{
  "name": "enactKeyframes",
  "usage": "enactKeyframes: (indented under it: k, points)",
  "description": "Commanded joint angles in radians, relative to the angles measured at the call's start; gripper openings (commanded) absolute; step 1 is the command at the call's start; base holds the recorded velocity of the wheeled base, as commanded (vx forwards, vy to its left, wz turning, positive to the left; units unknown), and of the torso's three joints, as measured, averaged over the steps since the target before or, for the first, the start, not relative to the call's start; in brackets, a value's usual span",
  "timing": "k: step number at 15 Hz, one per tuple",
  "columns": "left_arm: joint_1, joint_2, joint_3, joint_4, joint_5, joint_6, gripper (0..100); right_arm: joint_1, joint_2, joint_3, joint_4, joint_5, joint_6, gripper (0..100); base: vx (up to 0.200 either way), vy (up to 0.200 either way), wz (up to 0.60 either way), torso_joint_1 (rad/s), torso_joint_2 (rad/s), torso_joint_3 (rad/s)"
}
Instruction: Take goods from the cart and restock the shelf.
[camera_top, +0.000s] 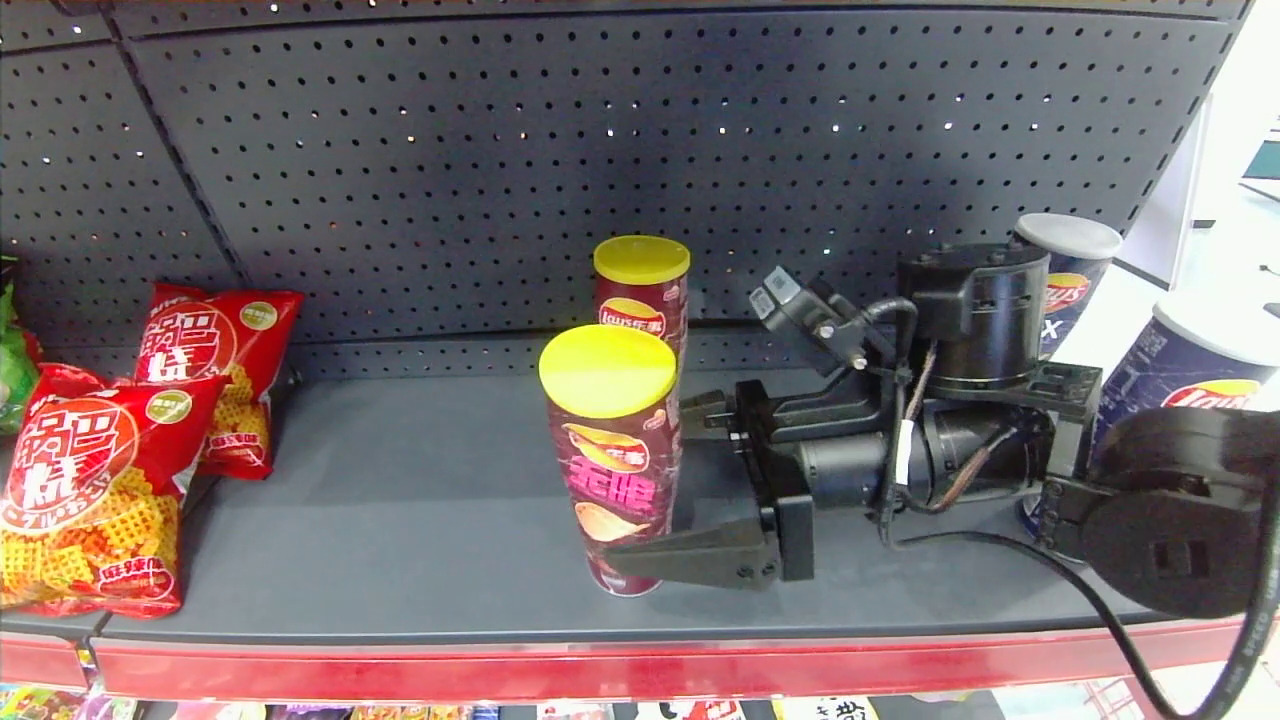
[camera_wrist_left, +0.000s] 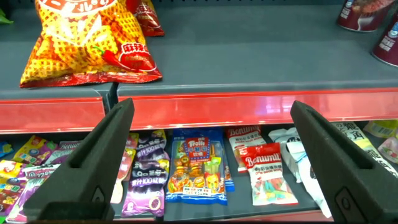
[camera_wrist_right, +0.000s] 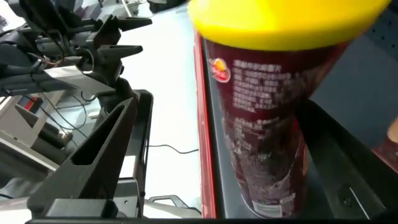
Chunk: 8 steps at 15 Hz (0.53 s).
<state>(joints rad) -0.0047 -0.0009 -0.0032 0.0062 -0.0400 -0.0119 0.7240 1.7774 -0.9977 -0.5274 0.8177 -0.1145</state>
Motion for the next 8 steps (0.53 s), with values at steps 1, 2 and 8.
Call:
enactKeyframes:
  k: [1,2,8]
  points:
    - [0.000,0.001,0.000,0.000,0.000,0.000,100,0.009,0.050,-0.032,0.001,-0.003,0.002,100,0.000,0.000,0.00,0.000,0.00,0.000]
    - [0.000,0.001,0.000,0.000,0.000,0.000,100,0.011,0.065,-0.042,0.000,-0.005,0.002,100,0.000,0.000,0.00,0.000,0.00,0.000]
    - [0.000,0.001,0.000,0.000,0.000,0.000,100,0.029,0.155,-0.131,-0.013,-0.064,0.009,100,0.000,0.000,0.00,0.000,0.00,0.000]
